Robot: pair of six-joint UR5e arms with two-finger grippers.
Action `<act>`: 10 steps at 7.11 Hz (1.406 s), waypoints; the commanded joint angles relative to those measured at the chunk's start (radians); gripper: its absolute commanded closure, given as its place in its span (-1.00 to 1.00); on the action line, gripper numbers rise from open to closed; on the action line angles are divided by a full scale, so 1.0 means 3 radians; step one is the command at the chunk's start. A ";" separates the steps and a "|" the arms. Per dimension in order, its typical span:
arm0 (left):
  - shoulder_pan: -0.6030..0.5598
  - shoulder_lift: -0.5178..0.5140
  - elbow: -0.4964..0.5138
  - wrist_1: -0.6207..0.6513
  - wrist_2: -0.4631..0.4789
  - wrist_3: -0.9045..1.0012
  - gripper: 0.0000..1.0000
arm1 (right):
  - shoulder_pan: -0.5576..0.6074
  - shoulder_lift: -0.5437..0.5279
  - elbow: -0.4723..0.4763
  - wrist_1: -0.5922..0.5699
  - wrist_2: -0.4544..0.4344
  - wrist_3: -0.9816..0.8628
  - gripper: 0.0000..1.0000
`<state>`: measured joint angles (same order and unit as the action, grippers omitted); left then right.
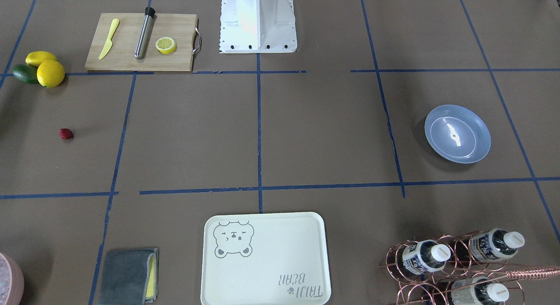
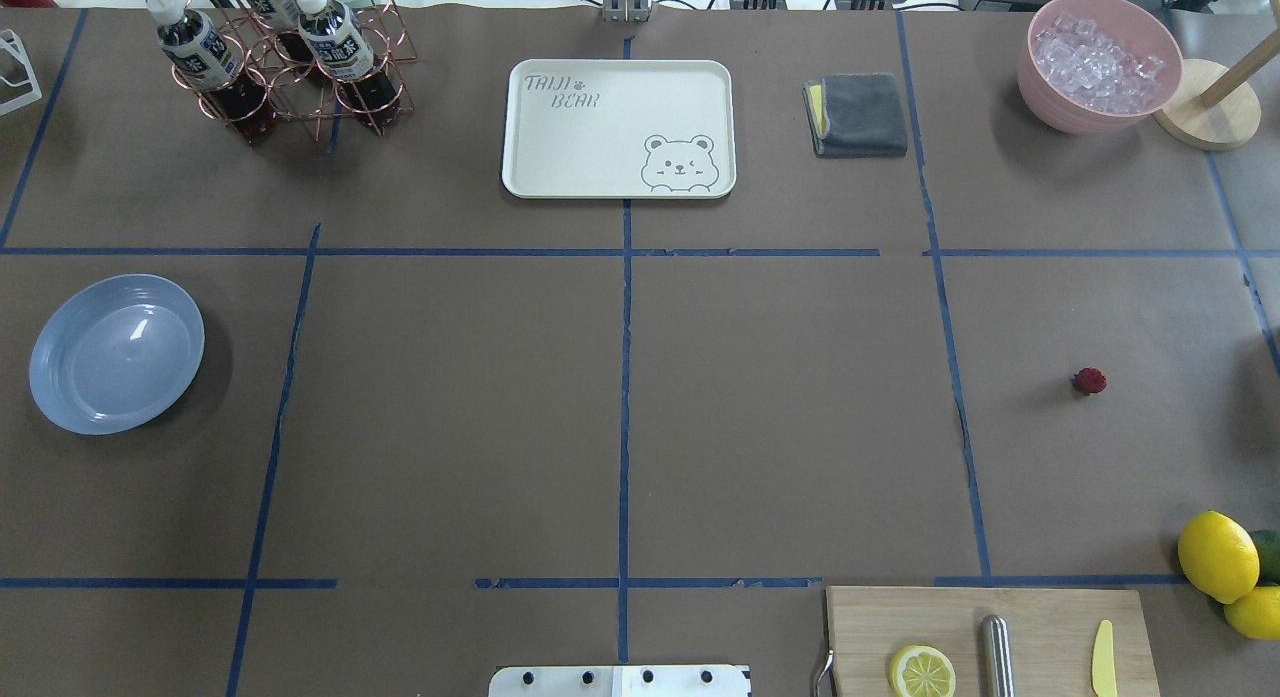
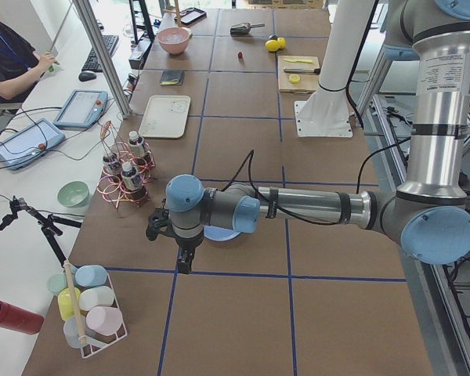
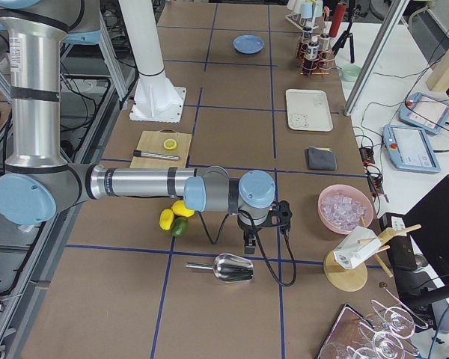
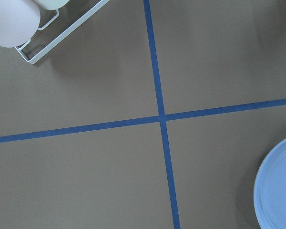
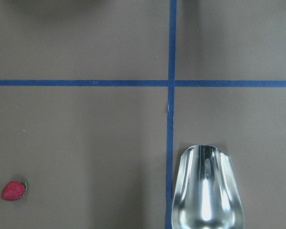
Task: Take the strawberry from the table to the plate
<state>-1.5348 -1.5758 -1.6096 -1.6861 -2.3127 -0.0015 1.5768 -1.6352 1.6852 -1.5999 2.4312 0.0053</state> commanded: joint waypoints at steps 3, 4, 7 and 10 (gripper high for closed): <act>0.0013 -0.0116 0.0017 -0.0213 -0.0124 -0.0020 -1.00 | 0.0000 0.0035 0.0033 0.0000 0.0006 0.0003 -1.00; 0.0033 -0.0152 0.0002 -0.0396 -0.0119 -0.0031 -1.00 | 0.0000 0.0056 0.0033 0.0000 0.0011 0.0008 -1.00; 0.0359 -0.0178 0.0063 -0.0766 -0.0089 -0.0081 -1.00 | 0.0000 0.0107 0.0043 0.0005 0.0011 0.0008 -1.00; 0.0834 0.0163 0.0098 -0.1733 0.0089 -0.1636 -1.00 | -0.0010 0.0260 -0.0033 -0.0015 0.0026 0.0251 -1.00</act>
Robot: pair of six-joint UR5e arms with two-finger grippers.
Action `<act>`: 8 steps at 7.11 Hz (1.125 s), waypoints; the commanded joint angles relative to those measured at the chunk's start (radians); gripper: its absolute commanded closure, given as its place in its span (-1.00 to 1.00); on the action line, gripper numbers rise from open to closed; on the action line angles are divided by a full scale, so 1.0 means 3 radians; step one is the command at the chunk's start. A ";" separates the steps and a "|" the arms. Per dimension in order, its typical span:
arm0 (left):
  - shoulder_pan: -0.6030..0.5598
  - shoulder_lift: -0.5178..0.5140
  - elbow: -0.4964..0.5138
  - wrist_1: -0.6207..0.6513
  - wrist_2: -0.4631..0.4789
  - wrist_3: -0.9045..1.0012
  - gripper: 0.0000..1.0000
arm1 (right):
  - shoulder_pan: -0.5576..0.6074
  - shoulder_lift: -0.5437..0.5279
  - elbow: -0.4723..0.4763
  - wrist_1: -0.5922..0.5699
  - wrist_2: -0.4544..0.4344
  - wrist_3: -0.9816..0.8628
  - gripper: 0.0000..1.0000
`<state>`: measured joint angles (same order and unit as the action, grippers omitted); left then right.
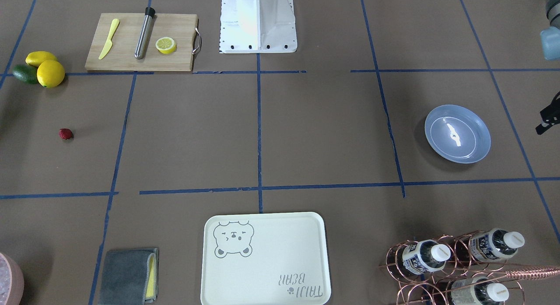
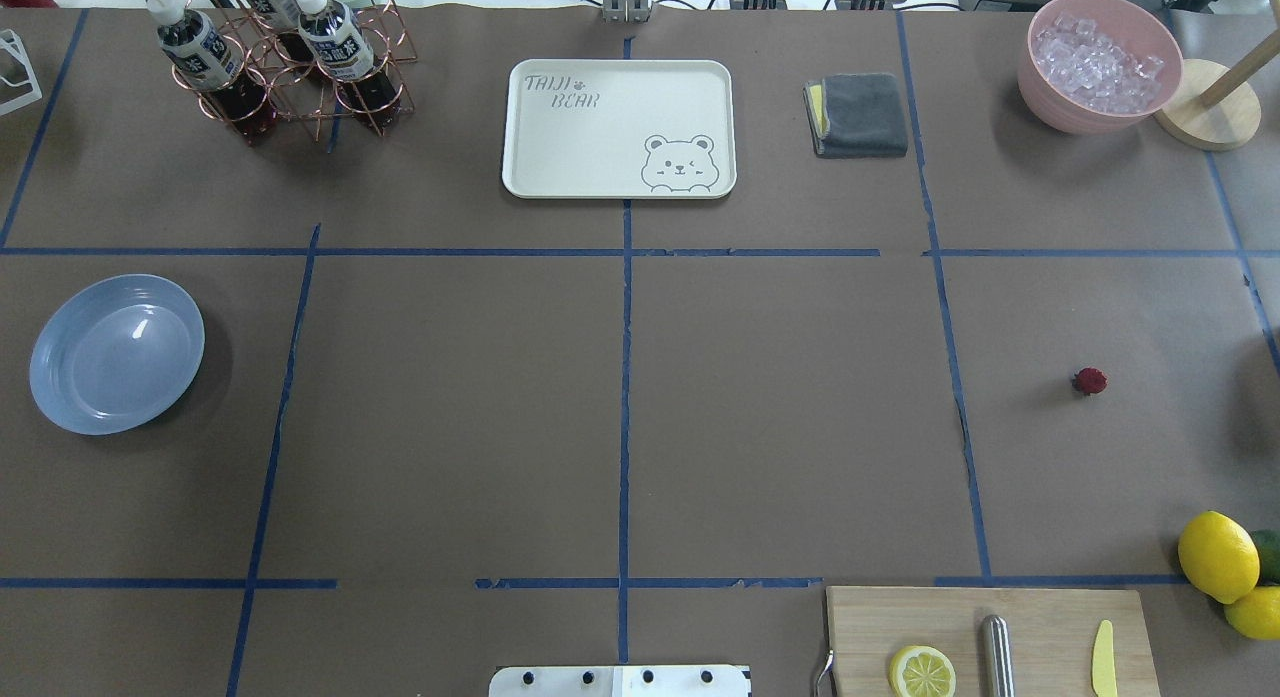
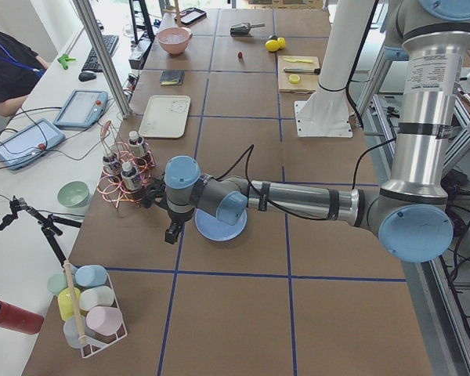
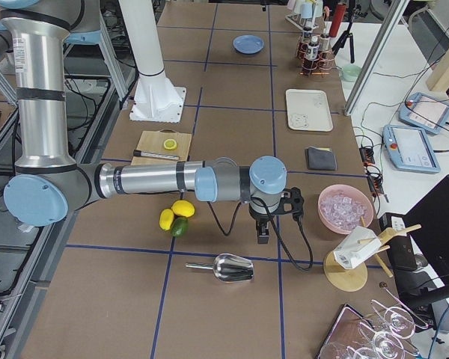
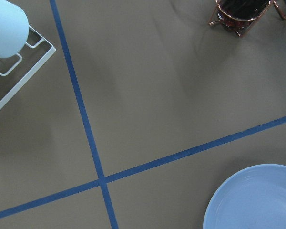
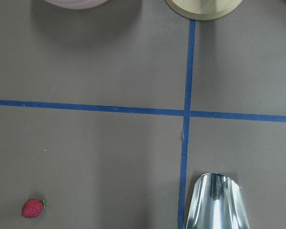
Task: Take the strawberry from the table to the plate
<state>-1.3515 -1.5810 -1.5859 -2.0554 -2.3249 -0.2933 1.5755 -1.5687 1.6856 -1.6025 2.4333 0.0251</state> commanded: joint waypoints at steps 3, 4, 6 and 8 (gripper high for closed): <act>0.0857 0.0356 0.0474 -0.1864 0.0487 -0.1933 -0.92 | -0.0011 -0.0057 -0.0050 0.0516 0.0009 0.0545 -1.00; 0.0996 0.0366 0.0490 -0.1938 0.0615 -0.2058 -0.88 | -0.0011 -0.0099 -0.0050 0.0662 0.0009 0.0550 -1.00; 0.1074 0.0356 0.0566 -0.1938 0.0713 -0.2070 -0.88 | -0.0021 -0.0084 -0.0045 0.0668 0.0014 0.0550 -1.00; 0.1202 0.0356 0.0572 -0.1928 0.0852 -0.2060 -0.65 | -0.0021 -0.0028 -0.0040 0.0653 0.0029 0.0545 -1.00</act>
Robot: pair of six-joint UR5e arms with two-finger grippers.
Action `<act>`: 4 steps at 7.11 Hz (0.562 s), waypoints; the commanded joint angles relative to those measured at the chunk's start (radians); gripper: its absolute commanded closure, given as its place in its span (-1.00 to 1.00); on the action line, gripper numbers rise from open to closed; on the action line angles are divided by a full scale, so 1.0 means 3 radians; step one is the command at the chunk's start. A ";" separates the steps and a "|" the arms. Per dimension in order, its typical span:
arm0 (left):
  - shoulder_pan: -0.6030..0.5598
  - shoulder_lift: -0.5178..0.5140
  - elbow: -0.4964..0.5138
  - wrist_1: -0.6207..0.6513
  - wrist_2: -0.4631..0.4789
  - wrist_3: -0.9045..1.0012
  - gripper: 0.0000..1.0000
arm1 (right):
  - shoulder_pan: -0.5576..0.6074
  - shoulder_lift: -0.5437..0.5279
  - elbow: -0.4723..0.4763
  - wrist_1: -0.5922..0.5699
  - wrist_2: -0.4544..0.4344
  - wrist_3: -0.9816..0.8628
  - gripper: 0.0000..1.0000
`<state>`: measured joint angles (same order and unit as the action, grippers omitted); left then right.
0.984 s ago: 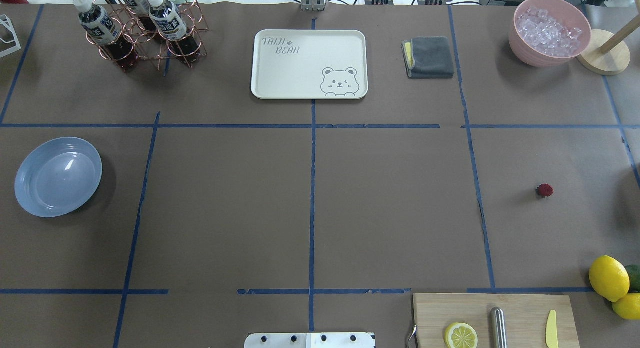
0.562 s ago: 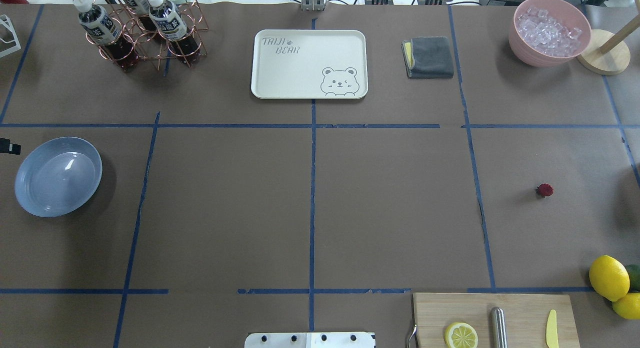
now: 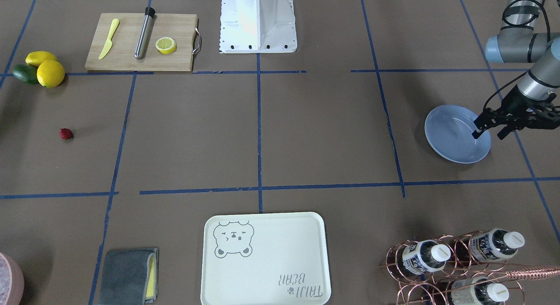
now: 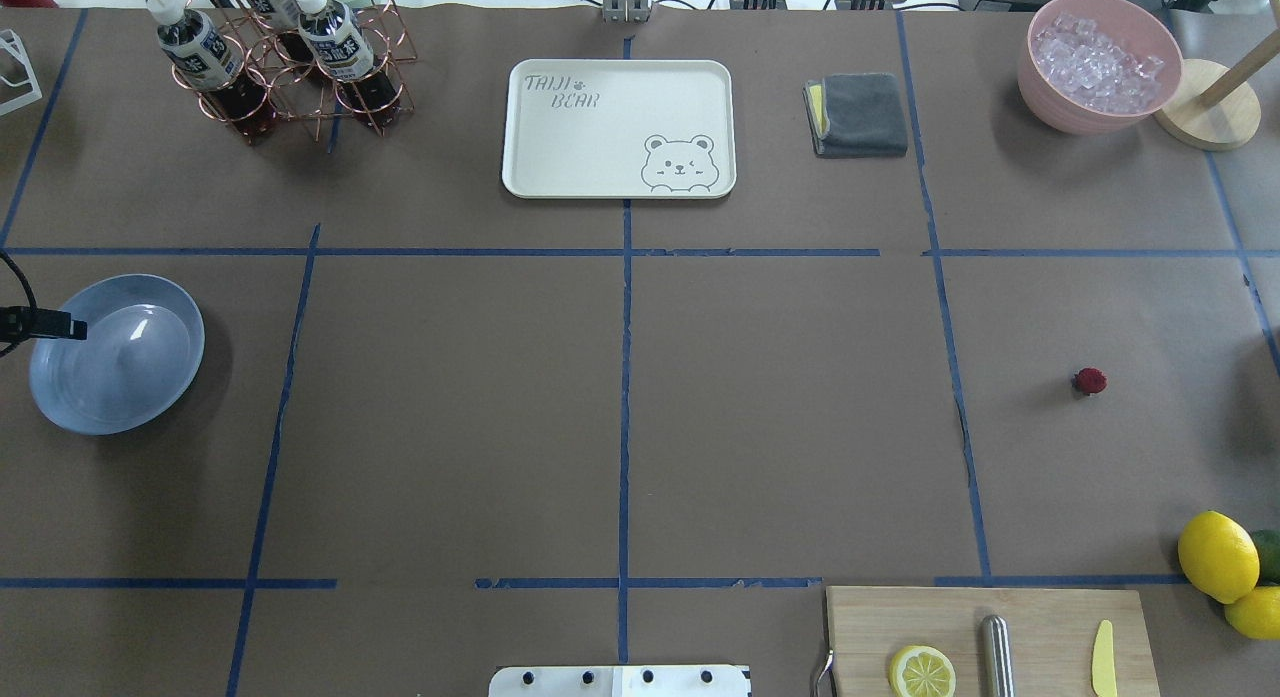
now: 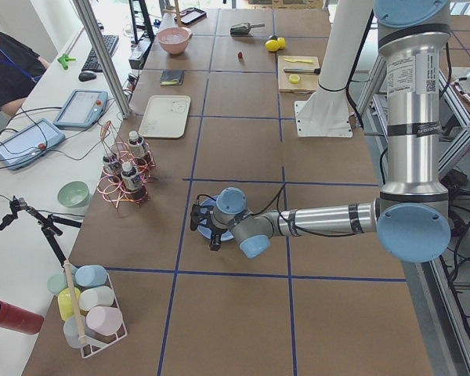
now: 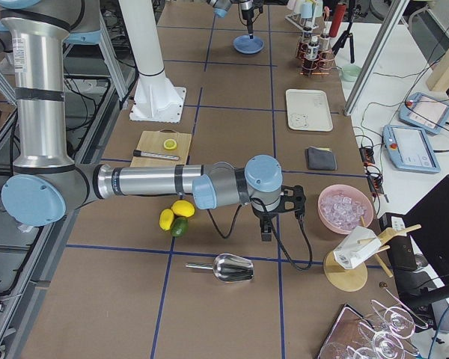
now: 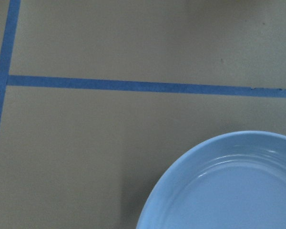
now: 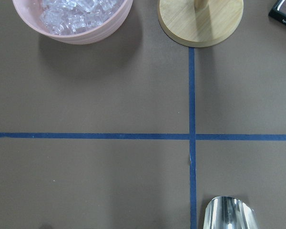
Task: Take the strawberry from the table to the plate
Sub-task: 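Lower the left gripper to the blue plate rim and grip it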
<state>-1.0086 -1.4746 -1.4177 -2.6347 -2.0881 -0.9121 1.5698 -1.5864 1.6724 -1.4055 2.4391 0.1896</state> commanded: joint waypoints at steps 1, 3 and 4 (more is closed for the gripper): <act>0.0059 0.0002 0.0006 -0.0007 0.0057 0.0028 -0.35 | -0.0002 0.0026 0.0004 -0.0004 0.0015 -0.0003 -1.00; 0.0059 0.0017 0.0001 -0.0013 0.0057 0.0039 0.30 | -0.0002 0.0026 0.0004 0.0001 0.0010 -0.0003 -1.00; 0.0059 0.0022 0.0001 -0.0013 0.0057 0.0115 0.46 | -0.0002 0.0026 -0.0001 0.0001 0.0005 -0.0003 -1.00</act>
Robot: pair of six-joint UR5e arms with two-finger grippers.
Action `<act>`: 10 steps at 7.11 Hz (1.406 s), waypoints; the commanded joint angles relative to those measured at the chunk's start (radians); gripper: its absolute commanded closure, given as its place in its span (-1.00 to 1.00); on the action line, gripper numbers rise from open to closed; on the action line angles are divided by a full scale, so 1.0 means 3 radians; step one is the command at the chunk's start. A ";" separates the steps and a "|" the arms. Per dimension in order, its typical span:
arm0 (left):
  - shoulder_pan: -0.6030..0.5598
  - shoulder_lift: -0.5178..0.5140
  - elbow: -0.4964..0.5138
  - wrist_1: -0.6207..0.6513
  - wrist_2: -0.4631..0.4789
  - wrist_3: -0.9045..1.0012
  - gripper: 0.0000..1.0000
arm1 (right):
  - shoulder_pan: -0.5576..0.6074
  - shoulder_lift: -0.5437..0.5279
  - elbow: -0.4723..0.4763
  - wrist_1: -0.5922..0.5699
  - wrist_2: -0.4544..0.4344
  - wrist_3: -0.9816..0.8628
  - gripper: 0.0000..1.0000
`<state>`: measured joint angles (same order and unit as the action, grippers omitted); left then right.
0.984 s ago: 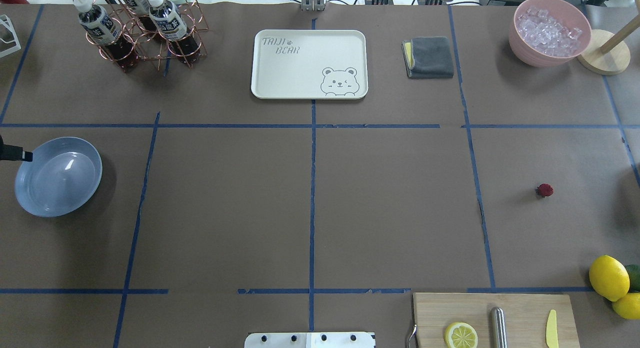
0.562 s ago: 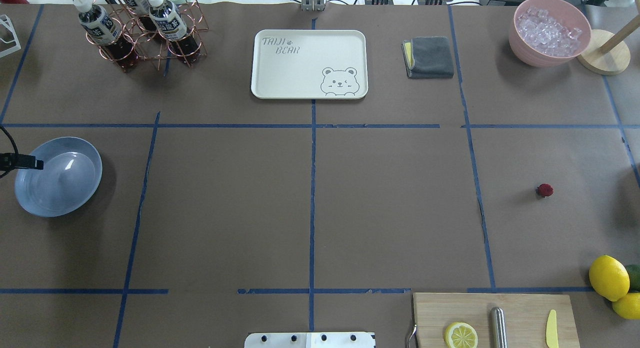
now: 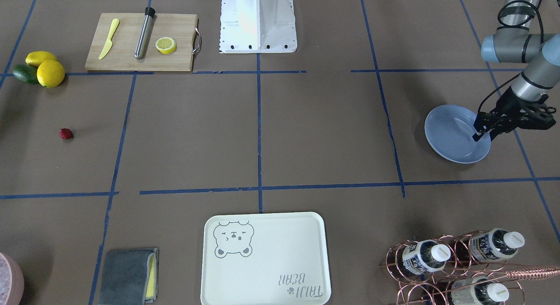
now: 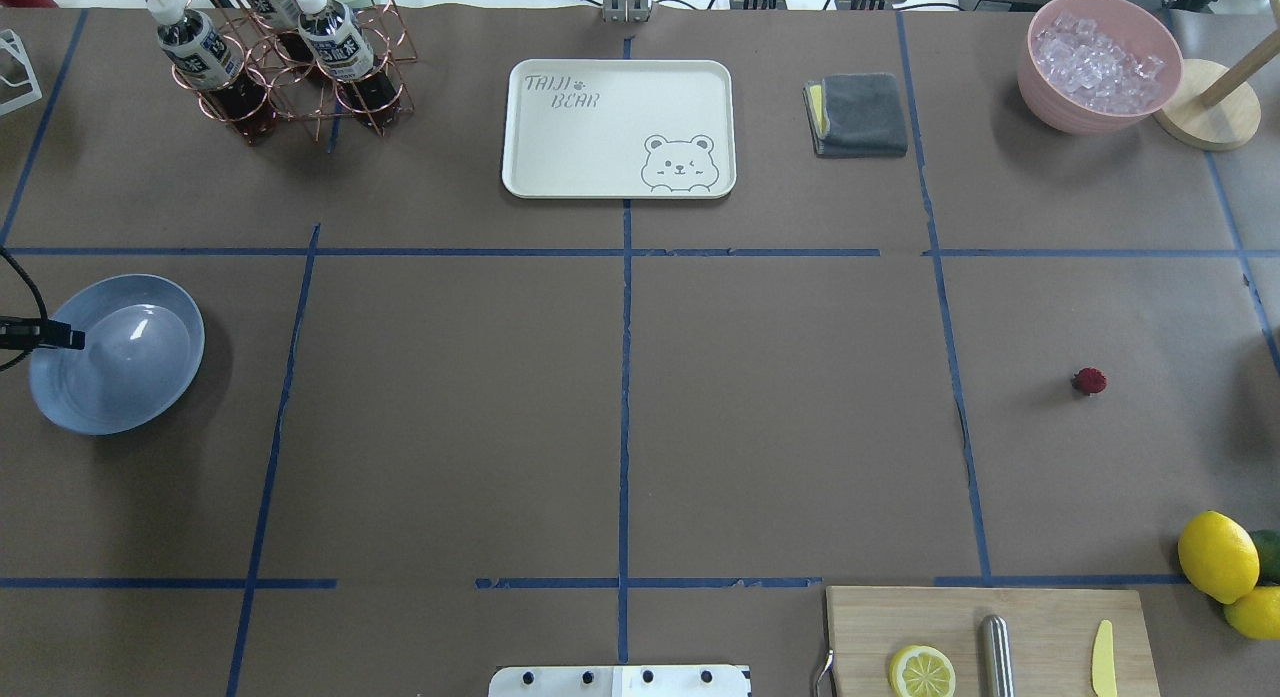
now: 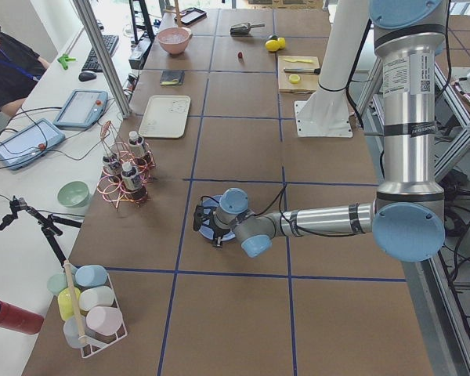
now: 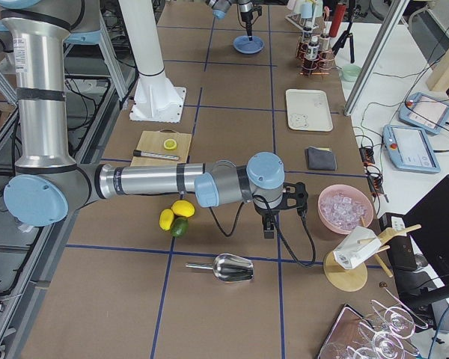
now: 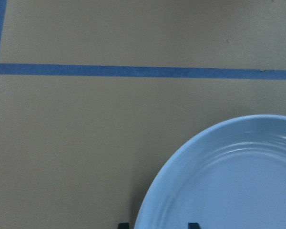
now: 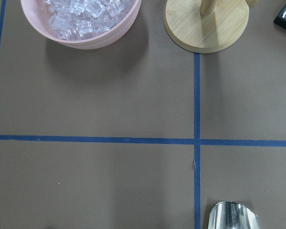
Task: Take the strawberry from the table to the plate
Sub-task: 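Lower the left gripper to the blue plate rim and grip it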
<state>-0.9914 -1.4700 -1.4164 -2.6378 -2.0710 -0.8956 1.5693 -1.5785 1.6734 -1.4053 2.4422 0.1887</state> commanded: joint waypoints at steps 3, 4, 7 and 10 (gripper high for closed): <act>-0.0014 0.0032 -0.0059 0.0033 -0.0055 0.0229 1.00 | 0.0000 0.0000 -0.0005 0.0001 -0.0005 0.0000 -1.00; -0.0024 0.0052 -0.0221 0.0145 -0.0309 0.0224 1.00 | 0.0000 0.0000 -0.0005 0.0001 0.0000 -0.0005 -1.00; -0.0453 -0.0110 -0.0906 0.1103 -0.1052 0.0199 1.00 | -0.0010 -0.0035 -0.0010 0.0000 -0.0046 -0.0005 -1.00; 0.0008 -0.1013 -0.0985 0.1399 -0.0951 -0.1395 1.00 | -0.0051 -0.0030 -0.0066 0.0011 -0.0051 0.0005 -1.00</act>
<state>-1.0850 -1.6628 -1.7008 -2.2344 -2.3743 -1.0781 1.5554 -1.5872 1.6577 -1.4032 2.4275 0.1885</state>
